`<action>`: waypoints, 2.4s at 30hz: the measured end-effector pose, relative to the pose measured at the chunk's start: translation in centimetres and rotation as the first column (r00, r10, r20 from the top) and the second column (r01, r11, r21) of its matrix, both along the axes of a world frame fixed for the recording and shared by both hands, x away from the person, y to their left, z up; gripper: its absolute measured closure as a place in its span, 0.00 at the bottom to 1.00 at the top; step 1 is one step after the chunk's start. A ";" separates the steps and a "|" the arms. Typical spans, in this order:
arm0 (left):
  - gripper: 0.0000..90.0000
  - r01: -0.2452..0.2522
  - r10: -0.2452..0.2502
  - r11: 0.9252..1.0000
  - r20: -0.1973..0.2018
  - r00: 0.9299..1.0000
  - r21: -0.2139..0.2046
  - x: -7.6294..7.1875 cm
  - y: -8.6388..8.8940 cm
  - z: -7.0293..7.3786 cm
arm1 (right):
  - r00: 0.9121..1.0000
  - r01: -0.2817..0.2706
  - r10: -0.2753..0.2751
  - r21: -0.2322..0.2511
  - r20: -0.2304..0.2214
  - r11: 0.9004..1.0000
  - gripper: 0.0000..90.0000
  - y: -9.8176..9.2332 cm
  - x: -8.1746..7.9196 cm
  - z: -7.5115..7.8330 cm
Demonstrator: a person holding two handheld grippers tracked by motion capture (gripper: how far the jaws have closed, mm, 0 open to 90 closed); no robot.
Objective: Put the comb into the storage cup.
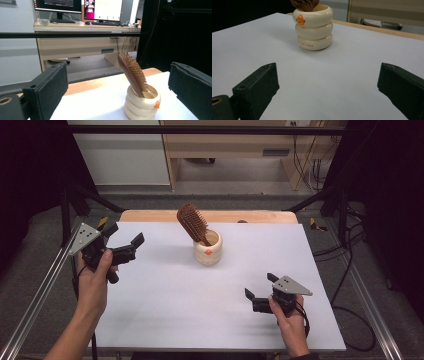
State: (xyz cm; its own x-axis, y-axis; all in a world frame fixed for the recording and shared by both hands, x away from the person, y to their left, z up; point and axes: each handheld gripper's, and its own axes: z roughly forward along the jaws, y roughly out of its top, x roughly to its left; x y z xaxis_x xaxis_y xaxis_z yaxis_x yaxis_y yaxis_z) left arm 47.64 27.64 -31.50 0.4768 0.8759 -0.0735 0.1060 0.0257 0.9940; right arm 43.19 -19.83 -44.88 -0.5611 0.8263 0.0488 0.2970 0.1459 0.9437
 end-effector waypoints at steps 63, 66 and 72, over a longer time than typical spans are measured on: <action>0.03 -0.059 0.059 0.998 0.006 0.998 -0.014 -4.9 6.0 -6.9 | 0.997 0.023 -0.023 -0.003 0.067 1.000 0.04 -3.0 -1.0 -0.2; 0.03 -0.057 0.057 0.998 0.006 0.998 -0.013 -5.0 5.9 -7.1 | 0.997 0.026 -0.026 -0.001 0.071 1.000 0.04 -3.3 -1.0 -0.2; 0.03 -0.051 0.051 0.999 0.010 0.999 0.007 -5.3 5.7 -7.6 | 0.997 0.029 -0.029 0.004 0.071 1.000 0.04 -3.7 -1.1 -0.2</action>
State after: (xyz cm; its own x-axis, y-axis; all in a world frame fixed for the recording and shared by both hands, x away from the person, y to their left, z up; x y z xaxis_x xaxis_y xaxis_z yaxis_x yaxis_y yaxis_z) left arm 42.38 33.29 -39.14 0.4323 0.8995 -0.0627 0.0946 0.0239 0.9952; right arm 42.12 -23.53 -45.12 -0.5393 0.8420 0.0127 0.2336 0.1351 0.9629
